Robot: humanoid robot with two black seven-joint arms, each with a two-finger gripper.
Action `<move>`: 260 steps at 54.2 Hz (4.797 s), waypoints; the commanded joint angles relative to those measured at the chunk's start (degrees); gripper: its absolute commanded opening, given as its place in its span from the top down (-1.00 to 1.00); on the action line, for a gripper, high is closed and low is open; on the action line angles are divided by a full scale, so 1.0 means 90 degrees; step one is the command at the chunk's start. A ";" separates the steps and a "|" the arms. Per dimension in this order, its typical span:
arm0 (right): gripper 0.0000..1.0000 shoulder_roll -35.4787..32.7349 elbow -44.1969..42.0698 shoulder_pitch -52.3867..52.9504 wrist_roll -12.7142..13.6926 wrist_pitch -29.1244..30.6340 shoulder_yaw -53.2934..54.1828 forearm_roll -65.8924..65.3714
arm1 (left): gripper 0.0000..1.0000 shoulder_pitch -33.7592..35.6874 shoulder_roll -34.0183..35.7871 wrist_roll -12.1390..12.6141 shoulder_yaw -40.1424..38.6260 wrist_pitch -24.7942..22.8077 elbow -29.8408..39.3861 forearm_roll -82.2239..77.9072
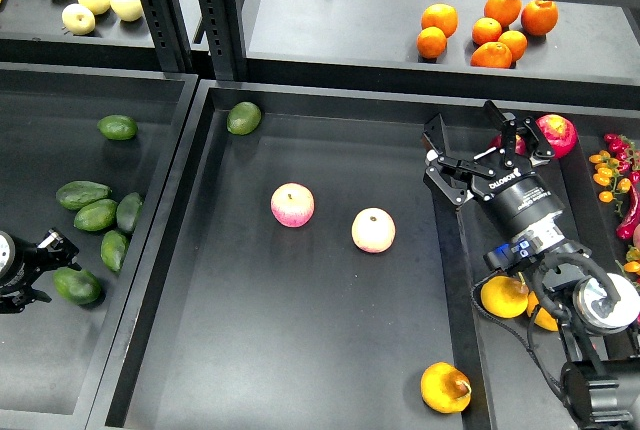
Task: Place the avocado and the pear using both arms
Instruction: 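Lower the avocado into the avocado bin and open the left gripper, then withdraw the left gripper to the tray and swing the right gripper outward, then lower the open right gripper over the yellow pear near the robot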
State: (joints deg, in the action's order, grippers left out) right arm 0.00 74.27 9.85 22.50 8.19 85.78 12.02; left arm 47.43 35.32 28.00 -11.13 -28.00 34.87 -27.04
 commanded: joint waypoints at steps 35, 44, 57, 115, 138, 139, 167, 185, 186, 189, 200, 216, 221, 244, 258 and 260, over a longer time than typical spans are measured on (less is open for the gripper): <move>-1.00 0.0000 -0.0049 0.0057 0.0000 -0.0001 -0.0039 -0.0008 | -0.97 -0.0016 -0.0057 0.0000 -0.2405 0.0000 -0.0027 0.0386; -1.00 0.0000 -0.0049 0.0067 0.0000 -0.0011 -0.0039 -0.0008 | -0.97 0.0003 -0.0380 0.0000 -0.2718 0.0000 -0.0027 0.1157; -1.00 0.0000 -0.0059 0.0067 0.0010 -0.0011 -0.0058 -0.0008 | -0.97 -0.0007 -0.0799 0.0000 -0.3225 0.0000 -0.0017 0.1793; -1.00 -0.3788 -0.0059 0.0633 0.0611 0.0301 -0.2460 0.0051 | -0.98 -0.1500 -0.3778 0.0000 -0.6712 0.0000 0.0071 0.3541; -1.00 -0.5341 -0.0049 0.2557 0.0611 0.0692 -0.5496 0.0012 | -0.98 -0.2077 -0.3925 0.0000 -0.7532 0.0000 0.0559 0.3561; -1.00 -0.5371 -0.0039 0.2674 0.0611 0.0721 -0.5662 0.0002 | -0.98 -0.2096 -0.3925 0.0000 -0.7562 0.0000 0.0559 0.3561; -1.00 -0.5176 -0.0176 0.3700 0.0611 0.2202 -0.7665 -0.2107 | -0.98 -0.2760 -0.3925 0.0000 -0.7777 0.0000 0.0852 0.3561; -1.00 -0.4756 -0.0401 0.3837 0.0611 0.2202 -0.8164 -0.3699 | -0.98 -0.2800 -0.3925 0.0000 -0.7767 0.0000 0.0862 0.3561; -1.00 -0.4698 -0.0401 0.3856 0.0611 0.2202 -0.8193 -0.3738 | -0.98 -0.2800 -0.3925 0.0000 -0.7767 0.0000 0.0862 0.3551; -1.00 -0.4590 -0.0401 0.3905 0.0611 0.2202 -0.8281 -0.3797 | -0.98 -0.2800 -0.3925 0.0000 -0.7767 0.0000 0.0862 0.3561; -1.00 -0.4219 -0.0430 0.4091 0.0611 0.2202 -0.8749 -0.3894 | -0.98 -0.2800 -0.3925 0.0000 -0.7757 0.0000 0.0862 0.3551; -0.99 -0.3838 -0.0723 0.4306 0.0611 0.2202 -0.9511 -0.4236 | -0.98 -0.2809 -0.3925 0.0000 -0.7757 0.0000 0.0862 0.3551; -0.99 -0.3731 -0.0821 0.4296 0.0611 0.2202 -0.9609 -0.4314 | -0.98 -0.2848 -0.3925 0.0000 -0.7748 0.0000 0.0862 0.3561; -0.99 -0.3262 -0.1192 0.4227 0.0611 0.2202 -0.9677 -0.4432 | -0.98 -0.2985 -0.3925 0.0000 -0.7748 0.0000 0.0891 0.3551; -0.99 -0.3154 -0.1260 0.4227 0.0611 0.2202 -0.9775 -0.4432 | -0.98 -0.2956 -0.3925 0.0000 -0.7669 0.0000 0.0911 0.3561; -0.99 -0.3145 -0.1270 0.4227 0.0611 0.2202 -0.9775 -0.4432 | -0.98 -0.2936 -0.3925 0.0000 -0.7669 0.0000 0.0921 0.3561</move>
State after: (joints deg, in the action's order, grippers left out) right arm -28.49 62.96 47.98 28.00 28.00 -2.10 -27.86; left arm 20.57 0.00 28.00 -80.31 -28.01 43.04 4.99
